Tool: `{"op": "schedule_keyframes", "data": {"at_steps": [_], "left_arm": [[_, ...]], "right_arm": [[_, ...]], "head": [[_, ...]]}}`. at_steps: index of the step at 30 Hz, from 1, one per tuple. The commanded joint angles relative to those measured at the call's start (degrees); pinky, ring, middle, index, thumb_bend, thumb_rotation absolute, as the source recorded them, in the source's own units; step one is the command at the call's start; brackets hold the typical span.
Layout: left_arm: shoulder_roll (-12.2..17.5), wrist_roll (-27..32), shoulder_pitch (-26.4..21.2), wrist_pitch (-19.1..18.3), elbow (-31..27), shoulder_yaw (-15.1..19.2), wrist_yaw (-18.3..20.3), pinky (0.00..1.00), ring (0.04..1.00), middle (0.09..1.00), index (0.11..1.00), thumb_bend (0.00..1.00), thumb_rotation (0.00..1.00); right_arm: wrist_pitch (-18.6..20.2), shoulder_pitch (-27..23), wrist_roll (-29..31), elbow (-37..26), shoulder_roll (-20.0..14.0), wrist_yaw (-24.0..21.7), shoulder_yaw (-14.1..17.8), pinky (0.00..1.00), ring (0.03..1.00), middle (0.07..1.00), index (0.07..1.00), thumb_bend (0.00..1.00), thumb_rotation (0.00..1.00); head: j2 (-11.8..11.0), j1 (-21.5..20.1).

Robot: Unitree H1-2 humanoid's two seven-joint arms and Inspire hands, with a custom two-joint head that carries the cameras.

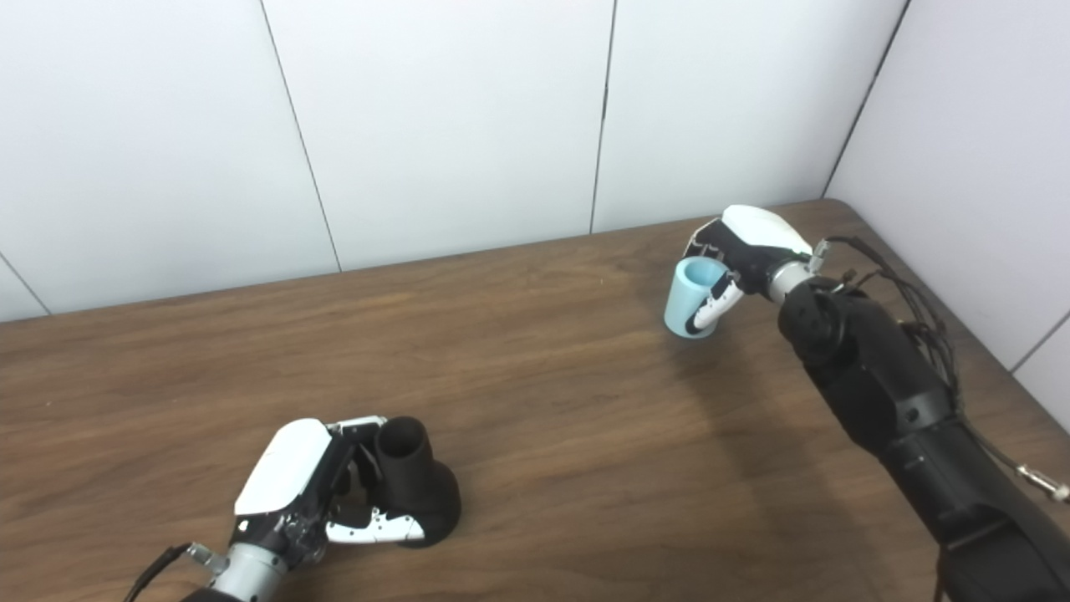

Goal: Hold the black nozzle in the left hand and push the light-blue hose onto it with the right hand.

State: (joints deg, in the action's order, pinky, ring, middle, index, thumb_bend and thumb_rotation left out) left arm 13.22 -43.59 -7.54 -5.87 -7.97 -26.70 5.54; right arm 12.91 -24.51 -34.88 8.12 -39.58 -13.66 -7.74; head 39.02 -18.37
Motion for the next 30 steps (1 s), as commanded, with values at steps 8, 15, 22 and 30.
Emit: {"op": "schedule_keyframes", "data": {"at_steps": [8, 15, 22, 30], "left_arm": [[1.6, -2.2, 4.3, -4.5, 3.0, -1.4, 5.5, 0.35, 0.383, 0.441, 0.517, 0.5, 0.0], [-0.1, -3.7, 4.4, -6.1, 3.3, -2.1, 5.6, 0.37, 0.383, 0.443, 0.517, 0.5, 0.0], [-1.7, -5.6, 4.6, -6.7, 3.5, -2.8, 5.2, 0.38, 0.369, 0.437, 0.488, 0.5, 0.0], [-3.5, -6.6, 4.9, -9.8, 2.1, -3.6, 6.8, 0.45, 0.455, 0.51, 0.476, 0.5, 0.0]], "right_arm": [[2.3, 1.8, 0.8, -17.2, 1.4, -0.7, 4.0, 0.46, 0.404, 0.523, 0.492, 0.52, 0.0], [6.3, 3.5, 1.4, -29.9, 4.5, -5.5, 3.7, 0.4, 0.391, 0.516, 0.511, 0.51, 0.0], [10.1, 6.1, 3.5, -38.6, 7.1, -9.1, 4.1, 0.41, 0.393, 0.501, 0.52, 0.52, 0.0], [12.3, 8.2, 5.9, -45.3, 8.8, -12.2, 4.0, 0.44, 0.411, 0.516, 0.487, 0.52, 0.0]], "head": [[0.3, 3.1], [0.5, 7.5], [0.8, 12.0], [1.4, 14.6]]}}
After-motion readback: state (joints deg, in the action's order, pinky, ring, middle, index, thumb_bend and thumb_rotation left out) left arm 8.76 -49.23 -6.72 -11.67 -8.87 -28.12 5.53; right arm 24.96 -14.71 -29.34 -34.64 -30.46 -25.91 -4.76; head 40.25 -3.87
